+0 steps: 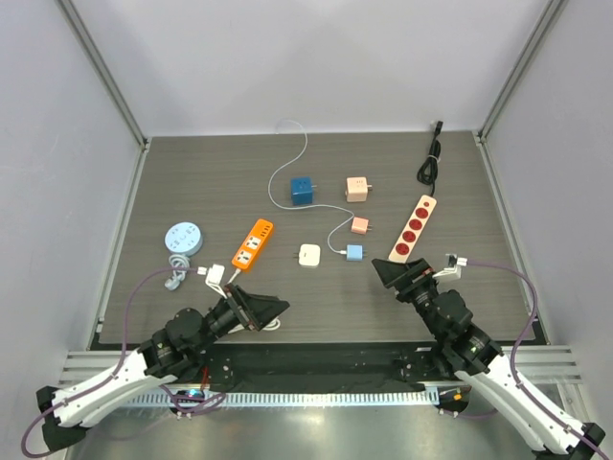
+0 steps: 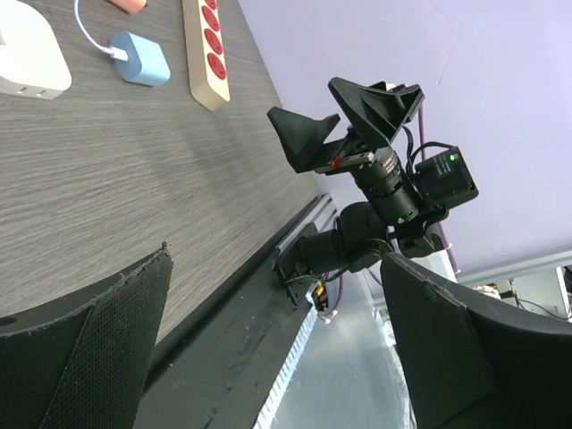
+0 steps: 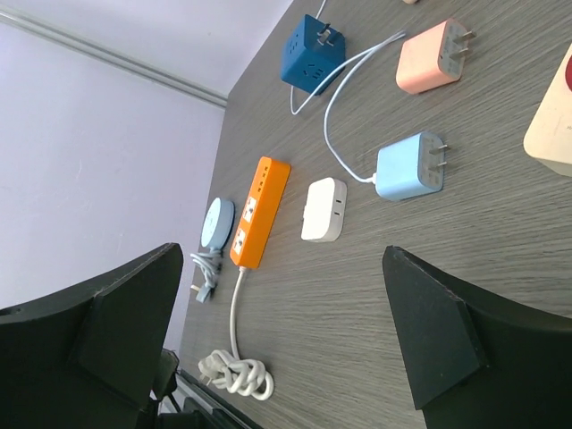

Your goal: Pull the plug off the socket

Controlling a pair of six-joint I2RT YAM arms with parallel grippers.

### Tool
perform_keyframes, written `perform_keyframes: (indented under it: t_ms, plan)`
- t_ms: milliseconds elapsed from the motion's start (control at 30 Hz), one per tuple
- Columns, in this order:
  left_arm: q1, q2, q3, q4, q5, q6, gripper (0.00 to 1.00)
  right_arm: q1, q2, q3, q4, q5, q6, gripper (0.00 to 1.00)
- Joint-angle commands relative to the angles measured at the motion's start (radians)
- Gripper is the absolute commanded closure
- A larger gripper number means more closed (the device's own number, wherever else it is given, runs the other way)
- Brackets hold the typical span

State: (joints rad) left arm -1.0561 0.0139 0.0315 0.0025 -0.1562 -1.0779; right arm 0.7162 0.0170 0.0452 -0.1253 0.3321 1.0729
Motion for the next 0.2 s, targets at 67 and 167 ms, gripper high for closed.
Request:
perform_keyframes:
  t_ms: [67,167]
  plan:
    - [0.001,-0.028,-0.088,-0.036,0.01,-0.02,0.0,0.005,-0.014,-0.157,-0.094,0.036,-0.03,0.0]
    - [0.001,-0.061,-0.088,-0.039,0.024,-0.031,0.0,0.005,-0.006,-0.159,-0.062,-0.004,-0.039,0.0]
